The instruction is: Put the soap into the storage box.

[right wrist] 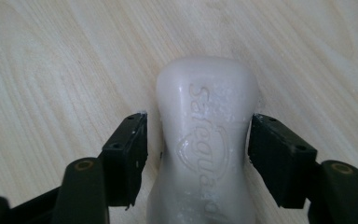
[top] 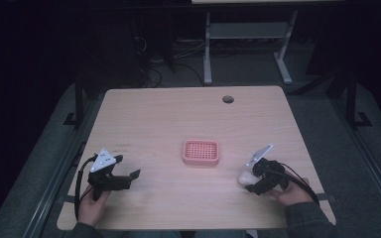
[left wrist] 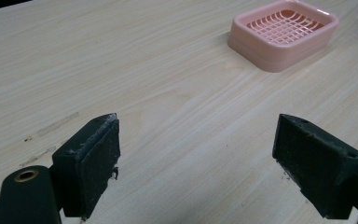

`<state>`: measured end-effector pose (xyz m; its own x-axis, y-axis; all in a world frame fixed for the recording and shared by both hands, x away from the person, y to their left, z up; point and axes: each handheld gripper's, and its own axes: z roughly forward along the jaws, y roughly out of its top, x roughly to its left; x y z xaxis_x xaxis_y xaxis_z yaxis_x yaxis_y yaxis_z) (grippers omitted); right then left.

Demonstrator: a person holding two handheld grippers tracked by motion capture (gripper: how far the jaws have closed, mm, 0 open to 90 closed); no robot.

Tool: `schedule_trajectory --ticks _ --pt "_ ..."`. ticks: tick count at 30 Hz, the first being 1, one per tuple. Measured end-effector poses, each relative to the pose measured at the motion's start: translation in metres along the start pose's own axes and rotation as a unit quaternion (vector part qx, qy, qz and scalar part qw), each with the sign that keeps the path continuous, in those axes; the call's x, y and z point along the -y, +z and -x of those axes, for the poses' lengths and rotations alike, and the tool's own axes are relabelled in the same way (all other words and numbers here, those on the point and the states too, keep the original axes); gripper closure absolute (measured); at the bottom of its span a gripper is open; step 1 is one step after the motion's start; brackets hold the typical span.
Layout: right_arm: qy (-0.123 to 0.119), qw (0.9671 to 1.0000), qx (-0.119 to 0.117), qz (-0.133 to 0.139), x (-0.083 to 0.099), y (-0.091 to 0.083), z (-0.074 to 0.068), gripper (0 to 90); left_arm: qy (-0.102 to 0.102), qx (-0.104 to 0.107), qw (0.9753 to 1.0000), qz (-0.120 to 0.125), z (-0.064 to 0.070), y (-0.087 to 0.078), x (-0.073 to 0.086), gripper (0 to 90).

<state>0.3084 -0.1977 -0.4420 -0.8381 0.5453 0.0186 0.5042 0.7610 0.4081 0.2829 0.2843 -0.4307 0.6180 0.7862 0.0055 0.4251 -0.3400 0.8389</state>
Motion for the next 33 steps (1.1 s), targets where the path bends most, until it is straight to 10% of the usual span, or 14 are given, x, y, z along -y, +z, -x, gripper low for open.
schedule_trajectory --ticks 18,33 --pt "-0.011 0.9997 0.008 -0.021 -0.001 0.004 -0.001 48.7 -0.004 -0.003 1.0 0.0 -0.001 -0.001 0.001 14.5" --pt "-0.026 0.9995 0.006 0.014 -0.013 -0.021 -0.003 48.9 -0.003 -0.004 1.0 0.0 -0.001 -0.002 0.0 14.5"
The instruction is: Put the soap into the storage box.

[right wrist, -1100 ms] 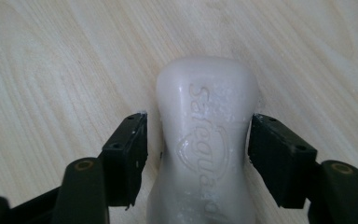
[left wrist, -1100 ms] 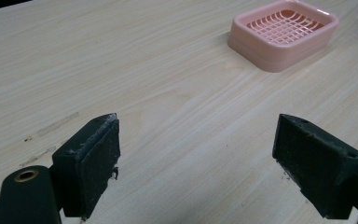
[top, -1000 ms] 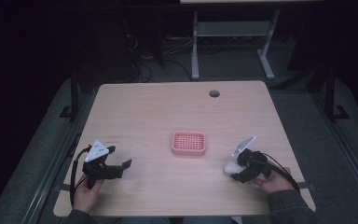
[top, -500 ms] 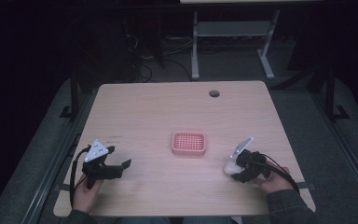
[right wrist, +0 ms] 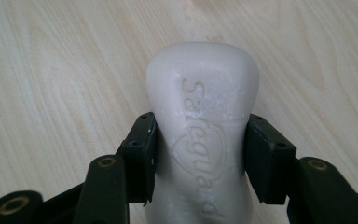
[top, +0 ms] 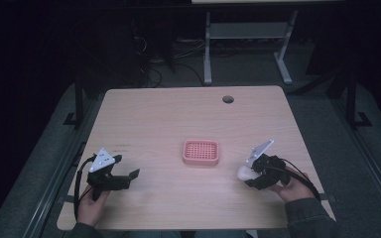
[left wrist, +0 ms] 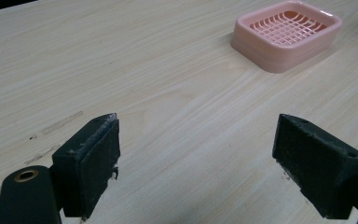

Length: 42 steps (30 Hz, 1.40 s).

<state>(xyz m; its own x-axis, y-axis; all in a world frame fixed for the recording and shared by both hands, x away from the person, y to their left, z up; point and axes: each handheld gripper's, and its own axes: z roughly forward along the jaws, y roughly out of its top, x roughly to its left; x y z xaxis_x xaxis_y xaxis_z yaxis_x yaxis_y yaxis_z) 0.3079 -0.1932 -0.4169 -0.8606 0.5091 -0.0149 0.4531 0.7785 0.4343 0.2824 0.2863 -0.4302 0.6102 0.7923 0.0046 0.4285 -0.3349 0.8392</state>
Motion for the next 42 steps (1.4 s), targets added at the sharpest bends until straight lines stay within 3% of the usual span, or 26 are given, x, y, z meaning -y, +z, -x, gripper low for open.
schedule_trajectory --ticks 14,21,42 --pt "-0.02 0.9998 -0.007 0.001 -0.02 -0.003 0.004 49.1 0.0 -0.001 1.0 0.003 -0.001 0.0 0.0 14.5" --pt "-0.028 0.9995 -0.004 0.015 -0.031 -0.006 0.006 49.2 -0.002 -0.003 1.0 0.002 -0.001 -0.002 -0.001 14.6" --pt "-0.067 0.9975 -0.011 0.022 -0.085 -0.01 0.012 49.3 0.002 -0.005 1.0 0.004 -0.001 -0.003 -0.002 14.6"
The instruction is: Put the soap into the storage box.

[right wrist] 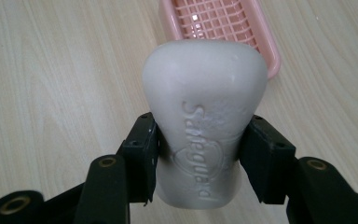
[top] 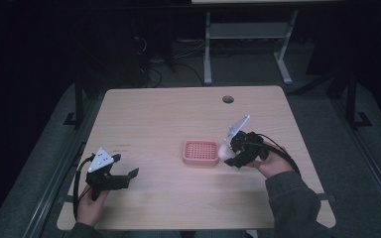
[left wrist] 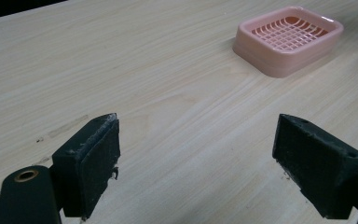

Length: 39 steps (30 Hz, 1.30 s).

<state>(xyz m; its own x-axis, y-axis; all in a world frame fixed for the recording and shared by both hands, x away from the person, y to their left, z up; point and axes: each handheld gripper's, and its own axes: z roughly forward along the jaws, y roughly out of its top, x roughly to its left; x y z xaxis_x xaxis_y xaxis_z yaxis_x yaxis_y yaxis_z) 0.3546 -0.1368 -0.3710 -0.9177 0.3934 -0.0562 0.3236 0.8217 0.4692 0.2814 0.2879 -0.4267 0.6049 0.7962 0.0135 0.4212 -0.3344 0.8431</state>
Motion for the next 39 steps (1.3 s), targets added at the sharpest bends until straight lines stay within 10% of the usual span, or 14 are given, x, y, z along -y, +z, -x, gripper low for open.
schedule_trajectory --ticks 39 --pt "-0.042 0.9986 -0.006 -0.033 -0.069 0.018 0.019 49.3 -0.002 0.0 1.0 0.007 0.0 0.0 -0.001 14.6"
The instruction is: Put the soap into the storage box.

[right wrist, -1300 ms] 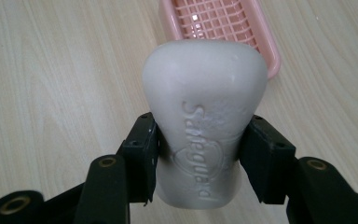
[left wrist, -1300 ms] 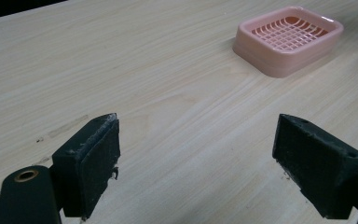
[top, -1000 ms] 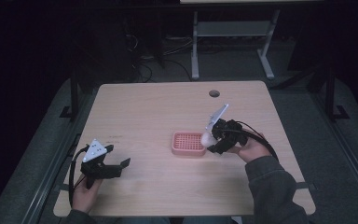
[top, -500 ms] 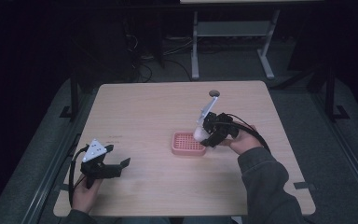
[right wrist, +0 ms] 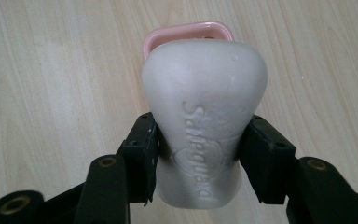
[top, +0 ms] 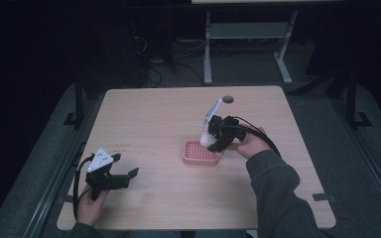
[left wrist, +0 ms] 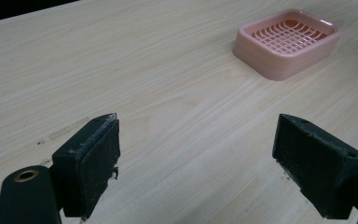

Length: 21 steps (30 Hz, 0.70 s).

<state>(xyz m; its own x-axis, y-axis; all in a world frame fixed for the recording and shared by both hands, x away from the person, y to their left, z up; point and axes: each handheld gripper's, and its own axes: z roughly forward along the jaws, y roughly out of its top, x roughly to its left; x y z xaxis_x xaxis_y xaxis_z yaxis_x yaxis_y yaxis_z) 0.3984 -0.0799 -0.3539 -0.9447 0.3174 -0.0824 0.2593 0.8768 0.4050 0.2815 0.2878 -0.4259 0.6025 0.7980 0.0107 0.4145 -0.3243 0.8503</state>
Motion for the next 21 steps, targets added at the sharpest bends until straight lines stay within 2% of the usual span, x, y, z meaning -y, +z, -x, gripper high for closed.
schedule_trajectory --ticks 6,21 --pt "-0.001 1.0 -0.004 -0.002 -0.008 0.008 0.005 49.3 0.0 0.0 1.0 0.0 0.0 0.0 0.0 14.6" --pt "0.0 0.9996 -0.012 -0.027 -0.014 0.032 0.013 49.2 0.0 0.002 1.0 0.001 0.001 0.0 -0.001 14.5"
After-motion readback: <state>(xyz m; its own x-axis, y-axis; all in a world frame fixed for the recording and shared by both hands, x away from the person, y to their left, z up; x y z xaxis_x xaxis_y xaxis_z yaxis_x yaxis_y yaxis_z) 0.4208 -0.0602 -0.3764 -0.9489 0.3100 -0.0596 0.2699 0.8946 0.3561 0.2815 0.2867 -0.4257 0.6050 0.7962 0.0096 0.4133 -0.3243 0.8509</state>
